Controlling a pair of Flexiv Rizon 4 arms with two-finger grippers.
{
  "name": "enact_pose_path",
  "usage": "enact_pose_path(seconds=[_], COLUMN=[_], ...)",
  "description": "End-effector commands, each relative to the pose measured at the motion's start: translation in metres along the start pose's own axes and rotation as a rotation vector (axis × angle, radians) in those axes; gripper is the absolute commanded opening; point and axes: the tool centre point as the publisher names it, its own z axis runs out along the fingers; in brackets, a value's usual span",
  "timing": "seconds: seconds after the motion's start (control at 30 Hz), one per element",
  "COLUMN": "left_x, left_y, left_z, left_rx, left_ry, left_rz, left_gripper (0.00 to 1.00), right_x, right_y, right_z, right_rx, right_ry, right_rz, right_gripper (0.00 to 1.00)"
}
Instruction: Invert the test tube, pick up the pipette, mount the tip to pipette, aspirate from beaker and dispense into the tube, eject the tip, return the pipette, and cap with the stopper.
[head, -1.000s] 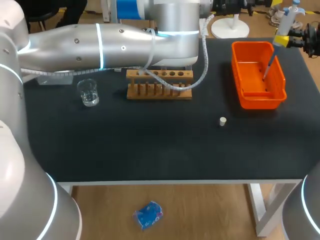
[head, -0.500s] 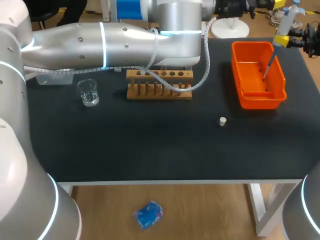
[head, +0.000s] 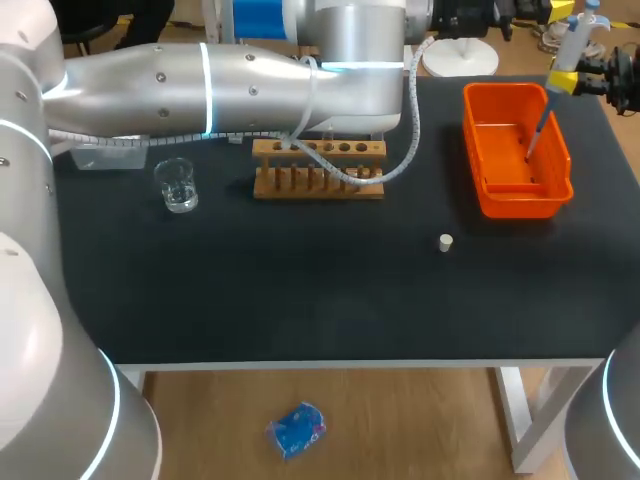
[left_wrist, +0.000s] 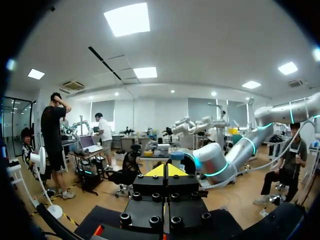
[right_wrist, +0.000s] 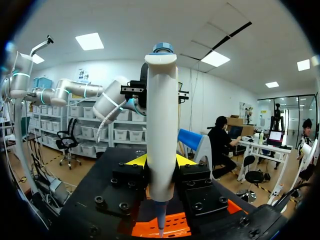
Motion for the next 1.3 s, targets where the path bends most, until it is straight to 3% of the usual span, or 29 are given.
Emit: enact_pose_path(seconds=[0.03, 1.3], left_x=[-0.003, 0.001], left_y=[0.002, 0.015], left_z=[0.003, 0.005], left_rx=[-0.006, -0.027], left_ry=[0.003, -0.017], left_rz=[-0.006, -0.017], left_gripper=[0.0, 0.0], right_x=[-0.001, -0.001], right_y=[0.0, 0.0], right_z=[-0.001, -0.001], right_rx=[0.0, 0.0], right_ry=[0.003, 0.003], right_rz=[-0.001, -0.001], right_gripper=[0.0, 0.0])
